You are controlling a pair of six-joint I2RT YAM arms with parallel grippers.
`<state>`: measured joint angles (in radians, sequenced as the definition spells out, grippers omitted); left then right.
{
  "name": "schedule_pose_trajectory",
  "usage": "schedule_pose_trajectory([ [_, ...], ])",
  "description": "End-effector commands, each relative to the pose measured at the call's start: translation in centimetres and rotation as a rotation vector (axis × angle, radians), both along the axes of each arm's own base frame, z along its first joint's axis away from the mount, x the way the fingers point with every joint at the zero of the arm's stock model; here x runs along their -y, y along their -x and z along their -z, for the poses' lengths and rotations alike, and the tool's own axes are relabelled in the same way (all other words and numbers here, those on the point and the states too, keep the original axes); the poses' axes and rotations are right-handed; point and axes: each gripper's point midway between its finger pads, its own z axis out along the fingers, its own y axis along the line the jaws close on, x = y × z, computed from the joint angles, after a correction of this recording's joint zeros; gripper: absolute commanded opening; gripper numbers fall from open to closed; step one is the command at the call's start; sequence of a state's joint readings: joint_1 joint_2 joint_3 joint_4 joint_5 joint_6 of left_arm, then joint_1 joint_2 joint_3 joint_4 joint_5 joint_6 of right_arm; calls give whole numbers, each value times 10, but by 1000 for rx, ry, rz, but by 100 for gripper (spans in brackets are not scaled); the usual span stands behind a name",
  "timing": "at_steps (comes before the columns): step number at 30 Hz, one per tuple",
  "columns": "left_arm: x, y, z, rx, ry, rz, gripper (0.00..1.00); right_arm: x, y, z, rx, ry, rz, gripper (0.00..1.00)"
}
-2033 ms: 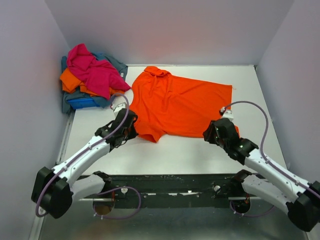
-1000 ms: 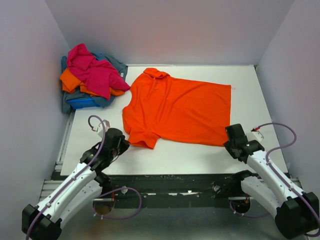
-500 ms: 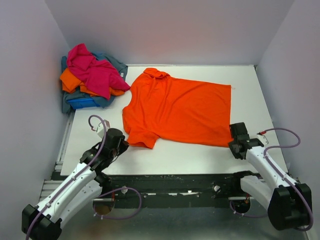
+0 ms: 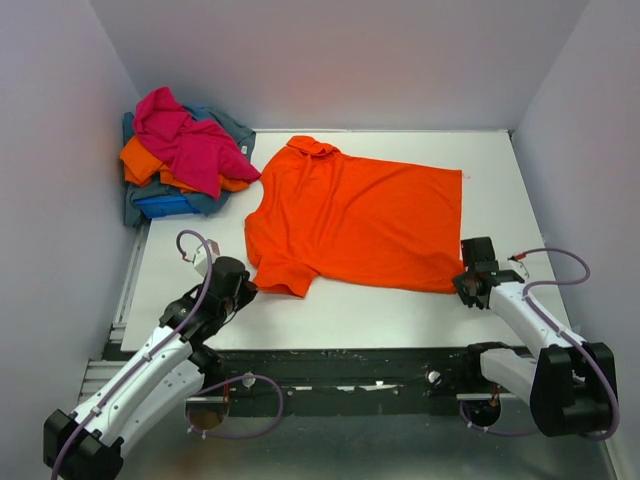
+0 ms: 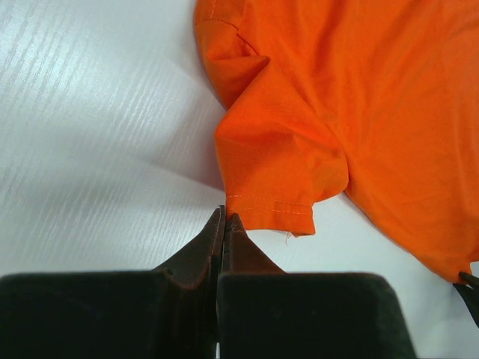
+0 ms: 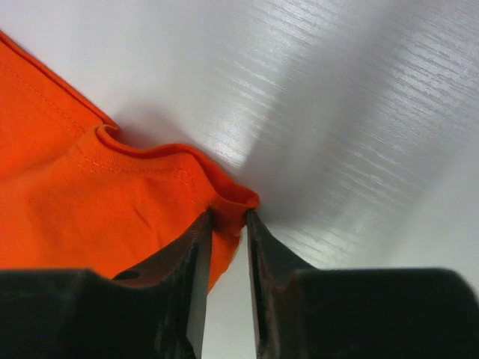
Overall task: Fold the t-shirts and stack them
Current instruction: Flatten out the tshirt
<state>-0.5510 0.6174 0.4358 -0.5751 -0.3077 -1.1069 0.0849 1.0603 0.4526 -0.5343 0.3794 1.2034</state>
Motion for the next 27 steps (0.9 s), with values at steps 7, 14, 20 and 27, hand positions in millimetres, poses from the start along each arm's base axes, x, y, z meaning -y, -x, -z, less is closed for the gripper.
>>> schedule_pose_trajectory([
  [7,-7,-13,-19,46,-48,-33,0,-5,-4,-7,18,-36,-2,22],
  [14,-5,-33,-55,121,-69,-43,0,10,-7,-51,111,48,8,8],
  [20,3,-66,-104,195,-98,-68,0,5,-28,-86,183,69,-91,1],
  [27,15,-140,-202,303,-205,-55,0,-7,-92,-180,342,128,-269,1],
])
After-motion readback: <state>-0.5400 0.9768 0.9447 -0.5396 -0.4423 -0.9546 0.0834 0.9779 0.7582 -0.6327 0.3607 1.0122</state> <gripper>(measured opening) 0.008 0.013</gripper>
